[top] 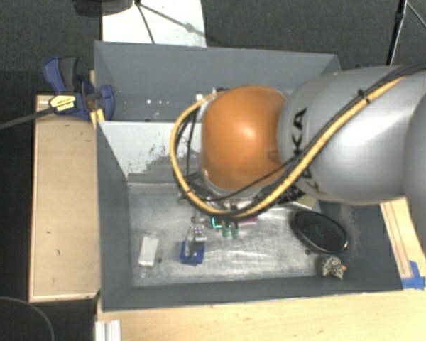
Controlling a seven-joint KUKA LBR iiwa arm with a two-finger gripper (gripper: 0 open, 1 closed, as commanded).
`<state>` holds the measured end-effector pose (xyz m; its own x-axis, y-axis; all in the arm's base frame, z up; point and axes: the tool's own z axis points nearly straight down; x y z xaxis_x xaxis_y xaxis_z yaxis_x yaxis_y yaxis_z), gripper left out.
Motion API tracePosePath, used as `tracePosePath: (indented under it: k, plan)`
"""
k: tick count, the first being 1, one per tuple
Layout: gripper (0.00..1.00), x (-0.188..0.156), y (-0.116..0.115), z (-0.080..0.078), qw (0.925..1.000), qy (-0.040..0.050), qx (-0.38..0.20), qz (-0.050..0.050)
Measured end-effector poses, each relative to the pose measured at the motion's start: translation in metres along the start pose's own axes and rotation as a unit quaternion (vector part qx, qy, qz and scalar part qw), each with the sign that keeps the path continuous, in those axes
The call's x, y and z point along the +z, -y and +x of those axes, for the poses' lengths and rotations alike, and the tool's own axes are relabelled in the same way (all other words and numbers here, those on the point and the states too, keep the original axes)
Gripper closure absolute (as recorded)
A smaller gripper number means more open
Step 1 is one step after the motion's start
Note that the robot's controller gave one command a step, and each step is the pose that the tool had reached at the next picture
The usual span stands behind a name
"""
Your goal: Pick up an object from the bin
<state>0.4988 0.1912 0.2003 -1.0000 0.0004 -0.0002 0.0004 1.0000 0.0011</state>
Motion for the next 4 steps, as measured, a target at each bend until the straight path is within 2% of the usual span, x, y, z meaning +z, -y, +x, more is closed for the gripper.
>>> tracePosePath:
  k: [1, 2, 3, 4]
  plan:
    - [0.0, 0.13, -0.036, 0.016, 0.9984, 0.0035, -0.057, -0.001]
    - [0.0, 0.127, 0.012, -0.074, 0.999, 0.004, -0.045, 0.001]
    - [0.0, 0.124, 0.128, -0.027, 0.9991, 0.0038, 0.043, 0.0]
    - [0.0, 0.124, 0.174, -0.076, 0.9948, 0.0027, 0.101, 0.0]
